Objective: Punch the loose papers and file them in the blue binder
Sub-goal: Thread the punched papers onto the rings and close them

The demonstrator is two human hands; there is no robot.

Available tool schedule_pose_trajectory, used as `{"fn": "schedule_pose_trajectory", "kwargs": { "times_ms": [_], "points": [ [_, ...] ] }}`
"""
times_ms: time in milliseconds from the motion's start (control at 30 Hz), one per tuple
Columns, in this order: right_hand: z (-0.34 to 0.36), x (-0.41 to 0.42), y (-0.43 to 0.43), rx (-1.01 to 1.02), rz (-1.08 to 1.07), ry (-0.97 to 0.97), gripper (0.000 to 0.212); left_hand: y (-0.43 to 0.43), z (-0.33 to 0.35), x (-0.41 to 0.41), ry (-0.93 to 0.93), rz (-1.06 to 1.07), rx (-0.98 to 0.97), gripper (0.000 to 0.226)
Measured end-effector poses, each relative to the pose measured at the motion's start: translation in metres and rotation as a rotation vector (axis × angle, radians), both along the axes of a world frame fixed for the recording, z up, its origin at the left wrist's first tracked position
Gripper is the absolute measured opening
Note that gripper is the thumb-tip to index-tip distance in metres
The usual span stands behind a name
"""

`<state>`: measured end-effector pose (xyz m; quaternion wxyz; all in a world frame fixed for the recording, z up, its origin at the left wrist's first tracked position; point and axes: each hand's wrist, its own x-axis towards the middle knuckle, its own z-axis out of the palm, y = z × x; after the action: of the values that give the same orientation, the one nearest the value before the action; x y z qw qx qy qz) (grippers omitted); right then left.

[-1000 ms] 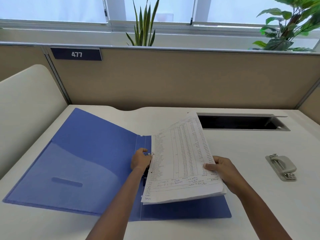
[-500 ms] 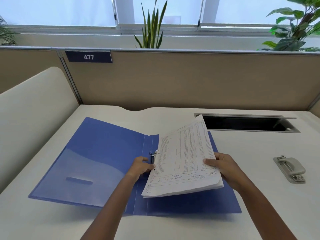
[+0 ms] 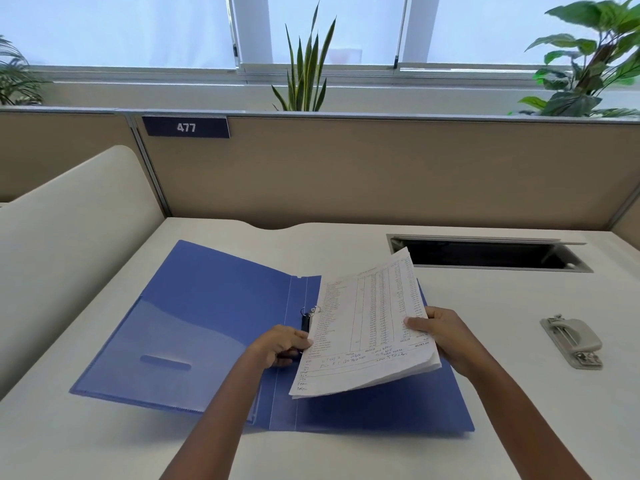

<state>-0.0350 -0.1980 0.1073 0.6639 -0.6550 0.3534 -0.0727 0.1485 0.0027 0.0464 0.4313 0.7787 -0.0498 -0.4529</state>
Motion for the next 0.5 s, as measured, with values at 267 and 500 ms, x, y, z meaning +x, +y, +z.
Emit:
{"fn": "schedule_pose_trajectory", "kwargs": {
  "times_ms": [267, 500],
  "points": [
    [0.011, 0.007, -0.003, -0.045, 0.0, 0.042, 0.014, -0.002, -0.002, 0.003, 0.064, -0.038, -0.018, 0.005],
    [0.021, 0.012, -0.003, -0.042, -0.003, 0.054, 0.023, -0.004, -0.005, 0.004, 0.081, -0.039, -0.036, 0.006]
  ]
}}
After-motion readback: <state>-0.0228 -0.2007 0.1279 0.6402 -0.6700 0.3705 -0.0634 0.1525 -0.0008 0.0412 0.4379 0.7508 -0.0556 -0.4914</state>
